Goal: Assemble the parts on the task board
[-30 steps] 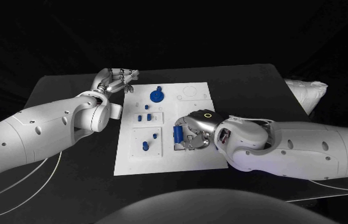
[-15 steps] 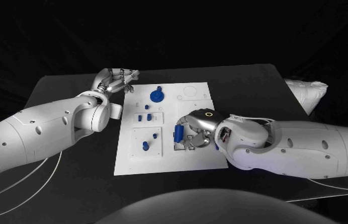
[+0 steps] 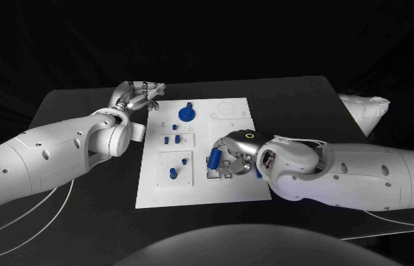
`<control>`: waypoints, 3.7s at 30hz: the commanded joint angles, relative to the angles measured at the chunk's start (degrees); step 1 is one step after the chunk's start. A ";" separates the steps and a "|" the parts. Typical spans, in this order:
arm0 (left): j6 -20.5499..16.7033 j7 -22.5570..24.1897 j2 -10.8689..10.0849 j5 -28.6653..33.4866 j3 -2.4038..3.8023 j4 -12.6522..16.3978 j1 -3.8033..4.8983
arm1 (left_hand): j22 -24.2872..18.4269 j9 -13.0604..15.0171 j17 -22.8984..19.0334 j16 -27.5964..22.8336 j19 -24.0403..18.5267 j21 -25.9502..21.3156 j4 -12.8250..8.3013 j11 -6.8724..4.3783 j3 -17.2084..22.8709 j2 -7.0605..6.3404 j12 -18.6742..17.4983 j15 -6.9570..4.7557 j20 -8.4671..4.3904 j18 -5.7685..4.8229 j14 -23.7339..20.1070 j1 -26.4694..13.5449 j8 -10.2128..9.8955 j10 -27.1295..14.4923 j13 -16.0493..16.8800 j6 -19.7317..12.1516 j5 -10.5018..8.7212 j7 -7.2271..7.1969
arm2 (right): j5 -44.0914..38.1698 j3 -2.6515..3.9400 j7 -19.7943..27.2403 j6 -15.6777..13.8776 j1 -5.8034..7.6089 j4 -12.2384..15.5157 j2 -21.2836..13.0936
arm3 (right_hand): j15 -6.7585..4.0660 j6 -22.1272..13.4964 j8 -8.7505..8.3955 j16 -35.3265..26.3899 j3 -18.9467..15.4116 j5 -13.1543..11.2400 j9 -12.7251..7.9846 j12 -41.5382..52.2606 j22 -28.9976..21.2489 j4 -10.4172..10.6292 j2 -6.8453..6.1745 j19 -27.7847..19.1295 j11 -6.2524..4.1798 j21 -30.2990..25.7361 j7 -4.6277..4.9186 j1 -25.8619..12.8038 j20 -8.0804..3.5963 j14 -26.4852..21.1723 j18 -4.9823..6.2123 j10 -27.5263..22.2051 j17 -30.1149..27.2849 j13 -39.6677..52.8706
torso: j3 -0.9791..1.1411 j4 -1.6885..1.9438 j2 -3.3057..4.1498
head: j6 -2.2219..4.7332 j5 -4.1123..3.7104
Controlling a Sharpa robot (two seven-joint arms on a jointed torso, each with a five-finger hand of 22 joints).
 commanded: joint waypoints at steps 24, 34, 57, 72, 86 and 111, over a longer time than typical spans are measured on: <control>0.78 0.32 -0.02 -0.17 0.04 0.14 0.01 | -0.04 0.09 -0.10 -0.39 0.31 -0.23 0.00 -0.01 -0.25 0.32 0.36 0.07 0.04 0.54 -0.32 0.13 0.26 -0.40 0.00 -0.45 0.26 0.13 | 1.79 -0.10 -0.56 -2.06 -0.13 0.11 -0.59 | 1.44 -2.70 -1.71 0.23 -1.62 6.07 -0.85 0.23 15.06 1.48 0.45 6.01 1.45 0.26 2.33 -2.70 1.35 5.97 -0.38 6.01 15.06 15.09 | -0.01 0.00 -0.01 | 0.01 0.00; 0.83 0.29 -0.09 -0.18 0.04 0.19 0.00 | -0.04 0.09 -0.10 -0.39 0.31 -0.23 0.00 -0.01 -0.25 0.32 0.36 0.07 0.04 0.54 -0.32 0.13 0.26 -0.40 0.00 -0.45 0.26 0.13 | 0.48 -0.10 -1.61 -4.00 -0.13 0.55 -0.94 | 1.91 -5.96 -2.88 0.23 -5.44 1.30 -1.59 0.23 15.06 3.62 -2.26 6.01 1.88 0.26 2.73 -2.12 1.89 5.97 -0.38 6.01 15.06 15.09 | -0.01 -0.01 0.04 | 0.01 0.05; 0.89 0.26 -0.17 -0.23 0.04 0.21 0.00 | -0.04 0.09 -0.10 -0.39 0.31 -0.23 0.00 -0.01 -0.25 0.32 0.36 0.07 0.04 0.54 -0.32 0.13 0.26 -0.40 0.00 -0.45 0.26 0.13 | -0.71 -0.10 -2.00 -3.69 -0.15 1.94 -1.45 | 2.05 -0.88 -1.64 0.23 -11.09 -3.19 -0.87 0.23 15.06 14.57 -4.71 6.01 1.99 0.26 2.78 6.50 2.05 5.97 -0.38 6.01 15.06 15.09 | 0.02 0.00 0.05 | 0.01 0.10; 0.91 0.27 -0.14 -0.25 0.04 0.17 0.00 | -0.04 0.09 -0.10 -0.39 0.31 -0.23 0.00 -0.01 -0.25 0.32 0.36 0.07 0.04 0.54 -0.32 0.13 0.26 -0.40 0.00 -0.45 0.26 0.13 | -4.29 -0.10 0.67 -4.95 -0.70 3.64 -1.89 | -1.33 -3.54 -2.43 0.23 -8.62 -11.86 -1.25 0.23 15.06 11.65 -3.10 6.01 -1.42 0.26 -0.72 16.82 -1.01 5.97 -0.38 6.01 15.06 15.09 | 0.03 -0.05 0.00 | 0.01 0.09; 1.04 0.27 -0.12 -0.26 0.04 0.10 -0.02 | -0.04 0.09 -0.10 -0.39 0.31 -0.23 0.00 -0.01 -0.25 0.32 0.36 0.07 0.04 0.54 -0.32 0.13 0.26 -0.40 0.00 -0.45 0.26 0.13 | -4.58 -0.10 2.56 -6.22 -1.04 4.46 -2.03 | -1.91 0.79 0.59 0.23 -7.84 -9.65 0.19 0.23 15.06 9.05 -1.87 6.01 -1.54 0.26 -1.02 18.29 -1.72 5.97 -0.38 6.01 15.06 15.09 | -0.01 -0.01 -0.06 | 0.01 -0.06; 1.12 0.22 -0.14 -0.26 0.04 0.14 -0.09 | -0.05 0.11 -0.13 -0.43 0.29 -0.46 -0.01 -0.02 -0.38 0.47 0.47 0.06 0.04 0.55 -0.37 0.27 0.32 -0.43 0.00 -0.45 0.27 0.11 | -3.24 -0.10 4.00 -6.96 -1.10 4.38 -1.59 | -2.91 1.93 4.18 0.23 -7.55 -8.85 2.45 0.23 15.06 7.16 -1.16 6.01 -2.69 0.26 -2.26 17.95 -2.65 5.97 -0.38 6.01 15.06 15.09 | 0.03 -0.02 0.03 | 0.01 0.00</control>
